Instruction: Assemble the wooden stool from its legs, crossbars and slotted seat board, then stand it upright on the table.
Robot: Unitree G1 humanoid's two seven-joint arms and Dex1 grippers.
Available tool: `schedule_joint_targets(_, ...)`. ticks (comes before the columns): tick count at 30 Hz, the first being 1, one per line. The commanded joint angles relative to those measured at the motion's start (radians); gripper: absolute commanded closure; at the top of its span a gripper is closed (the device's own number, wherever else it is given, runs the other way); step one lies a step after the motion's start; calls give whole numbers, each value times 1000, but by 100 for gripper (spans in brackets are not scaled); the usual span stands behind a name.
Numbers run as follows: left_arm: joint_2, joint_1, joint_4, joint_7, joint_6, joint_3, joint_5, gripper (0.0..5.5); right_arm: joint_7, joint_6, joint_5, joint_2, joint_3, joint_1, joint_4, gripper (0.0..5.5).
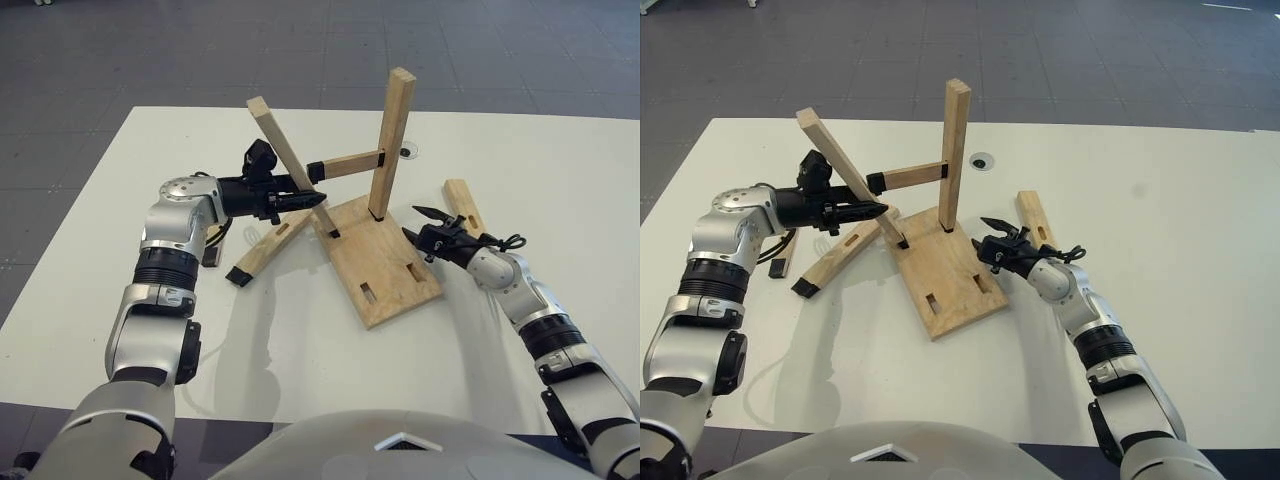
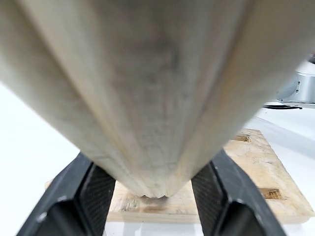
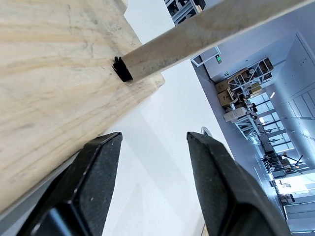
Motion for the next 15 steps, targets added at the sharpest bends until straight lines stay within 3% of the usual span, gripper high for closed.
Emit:
schedule_joint_targets(1, -1, 58, 16, 49, -26, -101, 133, 345, 8, 4, -5, -1, 4, 6, -12, 306)
schedule_joint_targets(8, 13, 47, 36, 79, -68, -123, 158, 345, 25, 45, 47, 9, -30, 17, -82, 306)
schedule_joint_targets(15, 13, 30, 96, 93, -123, -143, 176, 345, 97, 379, 310, -4, -253, 26, -426, 306)
